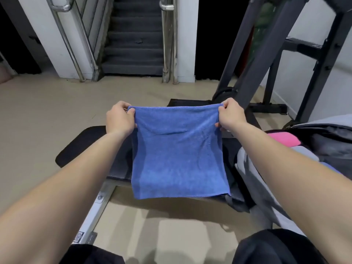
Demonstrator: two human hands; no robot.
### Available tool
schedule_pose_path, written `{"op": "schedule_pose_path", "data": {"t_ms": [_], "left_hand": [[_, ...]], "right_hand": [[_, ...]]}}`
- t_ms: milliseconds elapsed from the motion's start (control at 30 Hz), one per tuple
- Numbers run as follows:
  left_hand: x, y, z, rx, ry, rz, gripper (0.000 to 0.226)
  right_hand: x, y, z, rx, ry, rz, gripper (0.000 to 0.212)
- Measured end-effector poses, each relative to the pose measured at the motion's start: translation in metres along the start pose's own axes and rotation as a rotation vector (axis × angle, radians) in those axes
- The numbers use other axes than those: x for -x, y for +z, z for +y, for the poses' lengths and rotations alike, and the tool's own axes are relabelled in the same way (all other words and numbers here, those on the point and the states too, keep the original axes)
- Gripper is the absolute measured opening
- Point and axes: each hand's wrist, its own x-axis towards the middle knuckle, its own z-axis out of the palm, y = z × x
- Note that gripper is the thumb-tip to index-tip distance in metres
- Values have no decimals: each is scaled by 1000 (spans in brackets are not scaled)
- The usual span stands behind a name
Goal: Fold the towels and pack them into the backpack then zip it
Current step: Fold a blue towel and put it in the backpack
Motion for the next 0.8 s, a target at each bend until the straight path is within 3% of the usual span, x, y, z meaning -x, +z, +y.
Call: {"op": "schedule_pose_path", "data": {"t_ms": [200, 333, 500, 567, 667, 733, 800], "left_hand": [[-20, 22, -7, 161, -51, -28, 11], [-18, 21, -4, 141, -40, -44, 10], [5, 10, -19, 118, -73, -104, 13], [21, 4, -27, 113, -101, -122, 25], [47, -2, -40, 87, -121, -133, 32], [61, -1, -51, 46, -109, -125, 27], [71, 1, -60, -11, -103, -141, 15]], "right_hand": [[-26, 14, -1, -145, 76, -38, 13], [-33, 12, 0, -229, 111, -102, 13], [-15, 9, 11, -377, 284, -135, 25], [-2, 9, 22, -405, 329, -138, 35], [19, 10, 42, -271, 265, -154, 30], [33, 14, 55, -166, 196, -191, 17], [44, 19, 66, -34, 152, -180, 22]]}}
